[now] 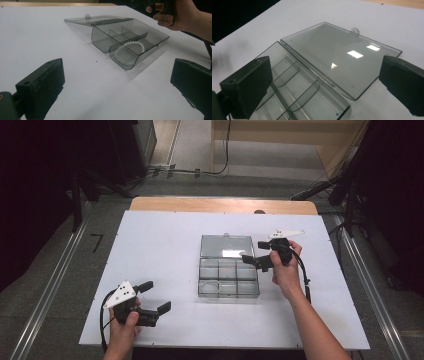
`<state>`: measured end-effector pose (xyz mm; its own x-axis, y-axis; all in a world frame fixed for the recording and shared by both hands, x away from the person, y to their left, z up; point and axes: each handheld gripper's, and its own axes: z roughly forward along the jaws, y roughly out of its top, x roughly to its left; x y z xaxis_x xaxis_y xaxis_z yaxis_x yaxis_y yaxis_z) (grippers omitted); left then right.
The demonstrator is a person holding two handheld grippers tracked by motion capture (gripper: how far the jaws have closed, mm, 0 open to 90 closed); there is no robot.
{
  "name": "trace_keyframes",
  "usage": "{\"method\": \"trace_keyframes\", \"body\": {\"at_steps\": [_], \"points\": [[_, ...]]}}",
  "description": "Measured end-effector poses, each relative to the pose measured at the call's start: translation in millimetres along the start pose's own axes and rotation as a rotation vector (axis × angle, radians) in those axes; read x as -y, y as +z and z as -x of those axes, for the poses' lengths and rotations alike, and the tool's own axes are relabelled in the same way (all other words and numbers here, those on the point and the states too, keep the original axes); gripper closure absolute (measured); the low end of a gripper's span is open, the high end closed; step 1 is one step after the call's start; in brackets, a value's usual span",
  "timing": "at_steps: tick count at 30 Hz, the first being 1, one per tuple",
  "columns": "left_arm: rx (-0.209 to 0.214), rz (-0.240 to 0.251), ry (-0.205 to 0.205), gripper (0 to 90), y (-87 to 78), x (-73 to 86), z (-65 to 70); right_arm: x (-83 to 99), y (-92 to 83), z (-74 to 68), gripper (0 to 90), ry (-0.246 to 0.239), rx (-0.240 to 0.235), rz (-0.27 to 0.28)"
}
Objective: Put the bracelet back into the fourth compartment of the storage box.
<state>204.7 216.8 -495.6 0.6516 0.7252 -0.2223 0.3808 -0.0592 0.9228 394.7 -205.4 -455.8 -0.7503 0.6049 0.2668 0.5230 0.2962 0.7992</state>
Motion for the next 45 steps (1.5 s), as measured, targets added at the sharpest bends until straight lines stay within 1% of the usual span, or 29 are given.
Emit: {"method": "trace_keyframes", "body": {"at_steps": [4,7,9,11,16,19,23,24,27,32,35,43,45], "points": [[0.006,-0.008,0.002,0.0,6.6,-4.3,3.0,1.0,0.7,7.4,0.0,0.032,0.013,0.004],[0.009,-0.017,0.003,0.0,11.9,-7.4,5.1,1.9,0.3,13.8,0.0,0.059,0.009,0.020],[0.017,-0.015,-0.003,0.0,15.8,-9.8,6.4,2.5,0.3,17.1,0.0,0.068,0.012,0.020],[0.020,-0.023,0.000,0.0,19.4,-12.4,7.3,3.3,1.3,19.5,0.0,0.078,0.011,0.020],[0.029,-0.035,0.000,0.0,29.9,-20.1,7.3,4.6,4.7,21.8,0.0,0.083,0.018,0.017],[0.033,-0.031,0.001,0.0,36.5,-26.3,5.5,5.2,6.9,22.6,0.0,0.086,0.021,0.011],[0.045,-0.020,-0.009,0.0,46.4,-35.2,1.5,5.9,9.7,23.9,0.0,0.080,0.024,0.004],[0.044,-0.023,-0.005,0.0,48.7,-37.8,0.3,5.6,10.0,23.8,0.0,0.085,0.024,0.000],[0.053,-0.016,-0.008,0.0,55.9,-45.5,-2.9,3.3,10.2,23.5,0.0,0.088,0.025,-0.002],[0.053,-0.013,-0.006,0.0,66.2,-58.1,-7.9,-0.2,11.7,23.9,0.0,0.086,0.023,-0.008],[0.057,-0.002,-0.018,0.0,71.1,-64.1,-12.6,-0.8,12.2,24.3,0.0,0.086,0.025,-0.013],[0.065,0.005,-0.039,0.0,85.9,-75.1,-22.2,0.0,12.5,27.0,0.0,0.098,0.021,-0.018],[0.075,0.007,-0.055,0.0,89.9,-77.4,-24.3,0.3,13.5,26.8,0.0,0.099,0.018,-0.016]]}}
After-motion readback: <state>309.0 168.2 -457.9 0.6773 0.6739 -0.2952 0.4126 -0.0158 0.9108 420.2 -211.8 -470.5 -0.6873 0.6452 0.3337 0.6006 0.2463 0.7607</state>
